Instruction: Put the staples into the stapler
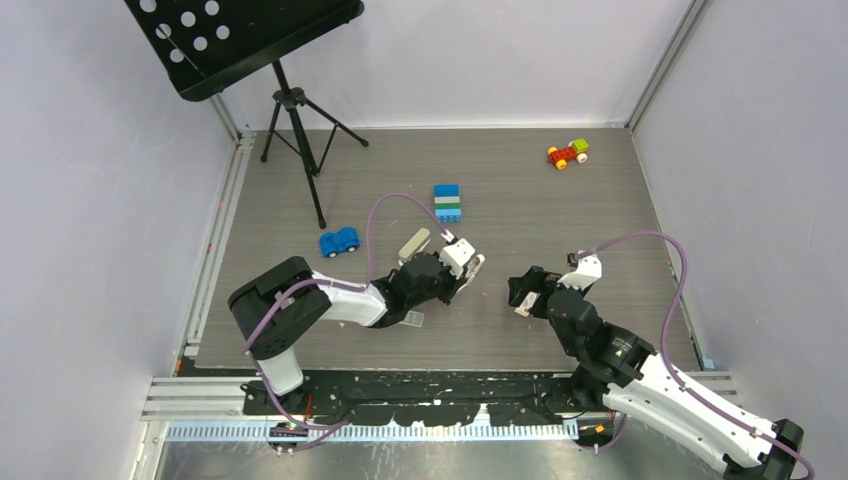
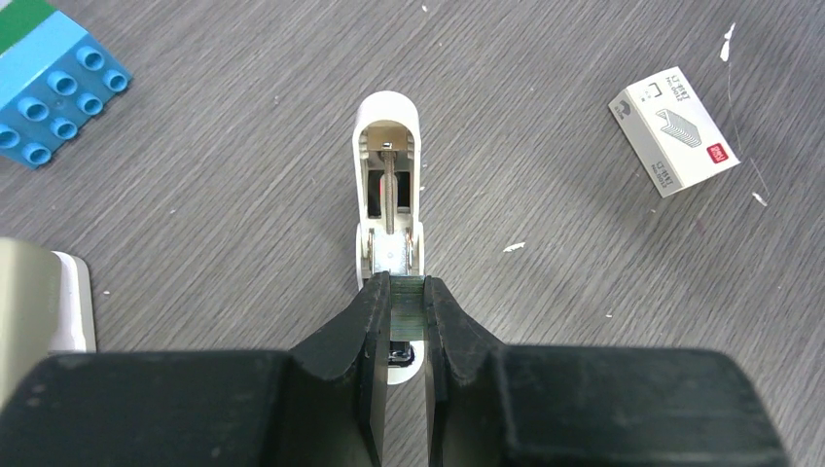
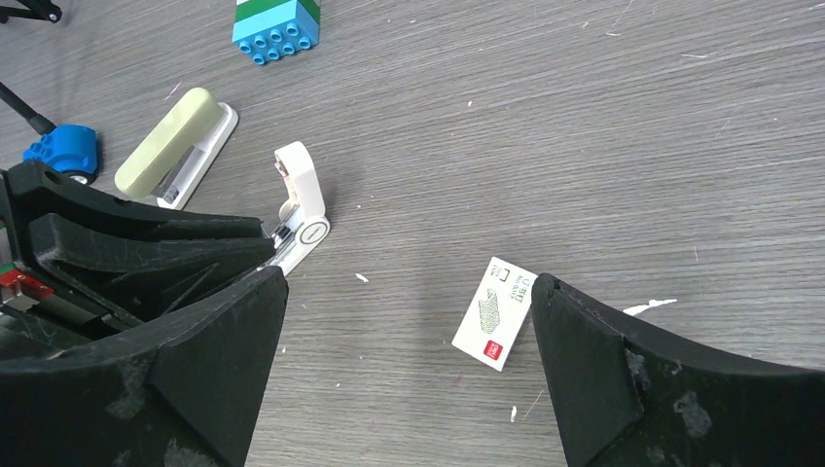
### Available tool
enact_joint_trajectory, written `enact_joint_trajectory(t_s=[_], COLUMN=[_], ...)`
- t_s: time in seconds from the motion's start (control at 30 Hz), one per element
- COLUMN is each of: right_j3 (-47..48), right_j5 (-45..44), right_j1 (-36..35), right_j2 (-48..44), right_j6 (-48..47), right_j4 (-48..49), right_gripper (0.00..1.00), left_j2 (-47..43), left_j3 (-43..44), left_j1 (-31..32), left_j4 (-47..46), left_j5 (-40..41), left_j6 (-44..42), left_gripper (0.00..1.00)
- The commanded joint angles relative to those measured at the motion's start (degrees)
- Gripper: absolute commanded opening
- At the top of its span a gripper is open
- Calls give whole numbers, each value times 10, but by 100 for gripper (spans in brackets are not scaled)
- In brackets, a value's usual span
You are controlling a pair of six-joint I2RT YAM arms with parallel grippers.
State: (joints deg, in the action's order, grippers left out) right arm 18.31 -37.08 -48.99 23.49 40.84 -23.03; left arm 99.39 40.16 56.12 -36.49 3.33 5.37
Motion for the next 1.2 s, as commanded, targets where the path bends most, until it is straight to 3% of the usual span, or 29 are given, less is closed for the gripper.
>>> enact_joint_trajectory(t_s=[0.0, 1.17], right_j3=[2, 3], right_j5=[-23, -22], right_j1=[1, 1], right_j2=[-5, -2], right_j6=[1, 1], right_j4=[12, 13], right_gripper=[100, 100], left_j2=[-32, 10], left_j3=[13, 25], left_j1=[-3, -9], left_j4=[-24, -9], left_j5=[4, -12], left_j6=[-12, -7], left_gripper=[3, 2])
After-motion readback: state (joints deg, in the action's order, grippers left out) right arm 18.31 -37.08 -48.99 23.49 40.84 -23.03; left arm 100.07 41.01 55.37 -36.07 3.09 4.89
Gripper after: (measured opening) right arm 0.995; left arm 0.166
